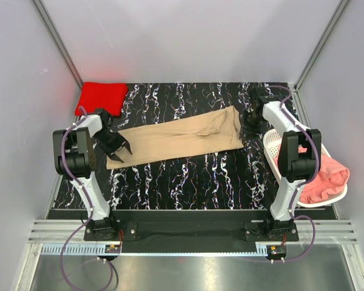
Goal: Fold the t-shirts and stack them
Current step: Fold the tshirt
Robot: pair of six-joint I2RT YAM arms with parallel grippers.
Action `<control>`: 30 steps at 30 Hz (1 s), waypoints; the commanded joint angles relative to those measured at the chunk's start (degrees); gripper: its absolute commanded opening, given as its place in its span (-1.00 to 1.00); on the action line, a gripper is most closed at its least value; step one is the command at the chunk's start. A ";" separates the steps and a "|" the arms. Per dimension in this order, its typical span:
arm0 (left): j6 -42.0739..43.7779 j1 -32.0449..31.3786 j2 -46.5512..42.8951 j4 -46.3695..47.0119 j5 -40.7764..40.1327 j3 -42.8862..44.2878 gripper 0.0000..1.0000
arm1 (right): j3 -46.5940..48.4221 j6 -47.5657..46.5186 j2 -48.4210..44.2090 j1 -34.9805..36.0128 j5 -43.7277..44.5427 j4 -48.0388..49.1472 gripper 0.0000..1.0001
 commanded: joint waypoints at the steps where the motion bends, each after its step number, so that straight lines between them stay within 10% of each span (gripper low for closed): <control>1: 4.23 2.79 3.44 0.33 -7.06 -0.93 0.19 | 1.16 -1.97 0.15 2.72 2.44 1.74 -0.24; 30: 5.29 3.24 2.21 0.50 -6.97 -0.06 0.18 | -5.96 0.58 1.21 5.71 6.12 9.47 -0.26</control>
